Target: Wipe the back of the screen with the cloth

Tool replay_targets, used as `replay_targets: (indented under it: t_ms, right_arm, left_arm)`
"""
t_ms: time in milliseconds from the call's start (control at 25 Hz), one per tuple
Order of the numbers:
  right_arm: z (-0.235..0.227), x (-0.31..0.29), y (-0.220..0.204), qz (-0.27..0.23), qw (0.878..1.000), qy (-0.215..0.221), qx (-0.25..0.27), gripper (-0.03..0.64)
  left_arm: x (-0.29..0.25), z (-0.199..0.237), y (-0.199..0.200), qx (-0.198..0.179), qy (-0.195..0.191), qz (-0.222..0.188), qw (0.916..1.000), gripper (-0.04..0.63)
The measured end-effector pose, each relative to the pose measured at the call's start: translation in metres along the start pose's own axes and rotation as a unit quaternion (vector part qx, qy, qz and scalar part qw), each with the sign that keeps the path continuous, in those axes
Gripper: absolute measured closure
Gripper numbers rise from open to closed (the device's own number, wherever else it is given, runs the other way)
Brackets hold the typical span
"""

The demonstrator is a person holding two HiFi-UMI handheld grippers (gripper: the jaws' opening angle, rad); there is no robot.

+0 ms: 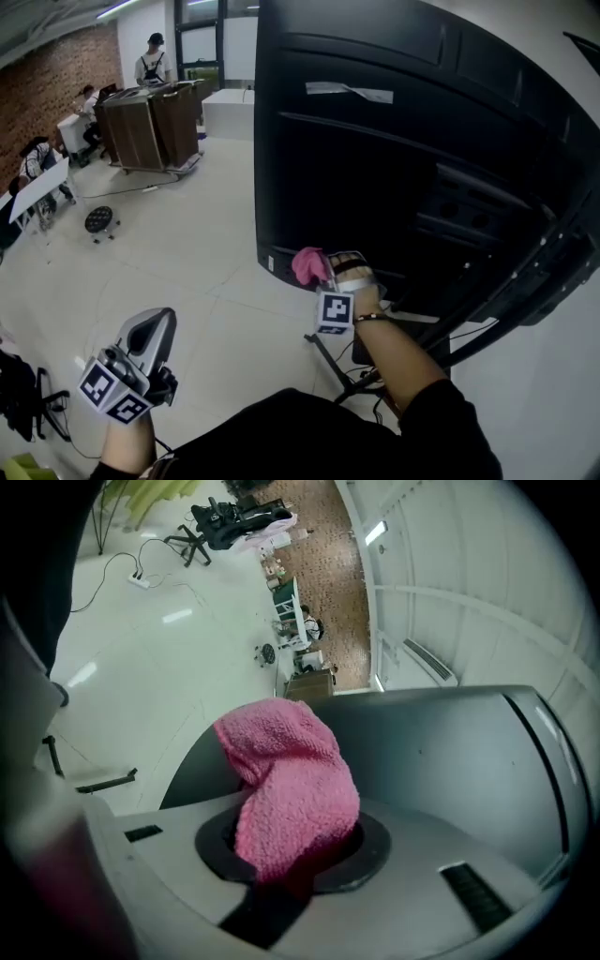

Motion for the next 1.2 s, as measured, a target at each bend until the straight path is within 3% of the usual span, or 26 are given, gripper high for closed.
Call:
replay_targets:
  t_ms: [160, 280, 440, 520, 600, 680, 720, 800, 880, 960, 1080, 1200]
  right_arm:
    - [0.045, 0.050, -0.107, 0.077, 0.997, 0.001, -0.018, 0.518]
    - [0.064, 0.079, -0.154, 0.138, 0.989, 0.034, -0.028, 0.518]
    - [0.107, 0.092, -0.224, 0.174, 0.980, 0.066, -0.068, 0.518]
    - [0.102, 0.122, -0.225, 0.115, 0.981, 0.058, -0.142, 0.518]
    - [0.075, 0.179, -0.195, -0.015, 0.972, 0.048, -0.229, 0.517]
    - [0.052, 0.240, -0.181, -0.128, 0.945, 0.046, -0.299, 0.517]
    - [0.050, 0.265, -0.186, -0.159, 0.932, 0.046, -0.322, 0.517]
    - [0.066, 0.297, -0.211, -0.183, 0.919, 0.046, -0.347, 0.517]
    - [0.094, 0.317, -0.248, -0.182, 0.913, 0.046, -0.361, 0.517]
    - [0.116, 0.338, -0.294, -0.180, 0.899, 0.045, -0.396, 0.517]
    - [0.132, 0.369, -0.353, -0.179, 0.849, 0.033, -0.496, 0.517]
    - [0.137, 0.385, -0.386, -0.198, 0.771, 0.018, -0.605, 0.517]
  left_arm:
    - [-0.015, -0.005, -0.005, 0.004, -0.022, 0.006, 0.9997, 0.598]
    - [-0.034, -0.010, -0.017, 0.011, -0.041, 0.015, 0.9990, 0.598]
    - [-0.100, -0.063, -0.078, 0.023, -0.063, 0.032, 0.9972, 0.598]
    - [-0.130, -0.102, -0.100, 0.025, -0.079, 0.040, 0.9957, 0.598]
    - [-0.146, -0.136, -0.105, 0.026, -0.087, 0.043, 0.9950, 0.598]
    - [-0.160, -0.170, -0.105, 0.024, -0.087, 0.045, 0.9949, 0.598]
    - [-0.168, -0.186, -0.109, 0.024, -0.088, 0.044, 0.9949, 0.598]
    - [-0.187, -0.217, -0.130, 0.032, -0.092, 0.044, 0.9942, 0.598]
    - [-0.214, -0.253, -0.166, 0.044, -0.102, 0.054, 0.9923, 0.598]
    - [-0.246, -0.297, -0.201, 0.045, -0.116, 0.076, 0.9893, 0.598]
    - [-0.287, -0.353, -0.238, 0.034, -0.132, 0.112, 0.9843, 0.598]
    - [-0.314, -0.388, -0.259, 0.027, -0.150, 0.132, 0.9794, 0.598]
Point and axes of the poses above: the fingertips, and each gripper's own axes: x backward along the fingers, z to its left, y out of its top, the point moved 1 cm from there along x, backward along the fingers, and after that the axes turned 11 degrees about x, right-handed, at the moved point
